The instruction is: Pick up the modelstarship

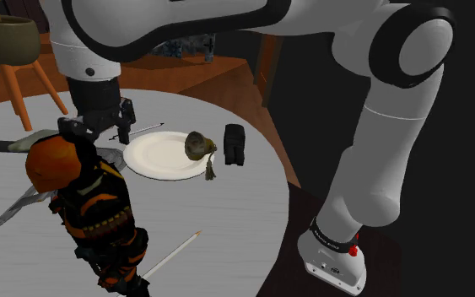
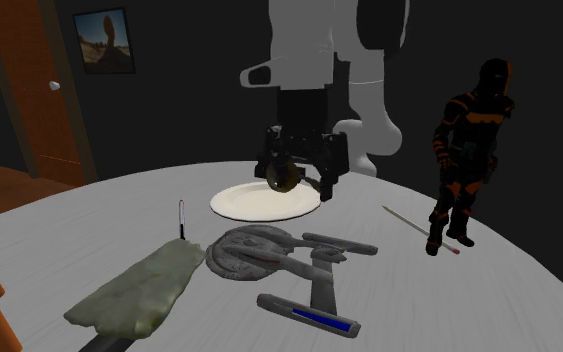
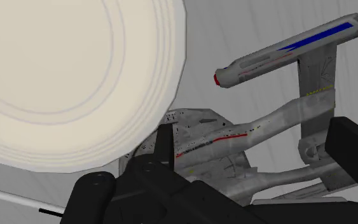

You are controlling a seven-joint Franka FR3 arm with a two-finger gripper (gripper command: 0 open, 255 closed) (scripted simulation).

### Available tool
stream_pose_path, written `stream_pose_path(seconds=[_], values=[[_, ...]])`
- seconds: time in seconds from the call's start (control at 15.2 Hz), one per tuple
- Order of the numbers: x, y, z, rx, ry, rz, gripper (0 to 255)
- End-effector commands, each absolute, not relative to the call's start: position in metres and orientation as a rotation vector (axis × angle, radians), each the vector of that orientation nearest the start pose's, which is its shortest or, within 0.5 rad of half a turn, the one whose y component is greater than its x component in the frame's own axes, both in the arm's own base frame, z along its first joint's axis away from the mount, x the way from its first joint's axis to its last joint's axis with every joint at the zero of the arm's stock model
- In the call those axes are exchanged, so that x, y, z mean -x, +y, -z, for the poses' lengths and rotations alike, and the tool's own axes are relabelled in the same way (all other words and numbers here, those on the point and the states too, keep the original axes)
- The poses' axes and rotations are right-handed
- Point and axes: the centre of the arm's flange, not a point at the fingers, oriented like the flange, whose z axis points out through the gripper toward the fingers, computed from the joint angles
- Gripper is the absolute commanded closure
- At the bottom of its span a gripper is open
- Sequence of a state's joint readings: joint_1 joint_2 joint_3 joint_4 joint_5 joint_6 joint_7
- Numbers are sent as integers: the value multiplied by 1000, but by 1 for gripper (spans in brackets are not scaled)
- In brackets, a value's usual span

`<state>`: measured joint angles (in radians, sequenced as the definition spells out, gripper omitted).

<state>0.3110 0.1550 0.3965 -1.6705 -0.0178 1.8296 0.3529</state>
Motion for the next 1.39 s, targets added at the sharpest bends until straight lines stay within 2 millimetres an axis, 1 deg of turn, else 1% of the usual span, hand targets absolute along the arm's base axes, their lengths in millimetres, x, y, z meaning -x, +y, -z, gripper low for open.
stream_pose_path(seconds=[0.0, 0.33, 0.4, 0.86, 0.99, 1.06, 1.32], values=[[-478, 411, -513, 3043, -587, -9, 0], [-485, 477, -503, 3027, -691, -3, 0], [-486, 484, -502, 3025, -703, -2, 0], [-486, 484, -465, 3025, -703, -2, 0], [-486, 484, -462, 3025, -703, -2, 0], [-486, 483, -462, 3025, -703, -2, 255], [-486, 483, -462, 3025, -703, -2, 255]])
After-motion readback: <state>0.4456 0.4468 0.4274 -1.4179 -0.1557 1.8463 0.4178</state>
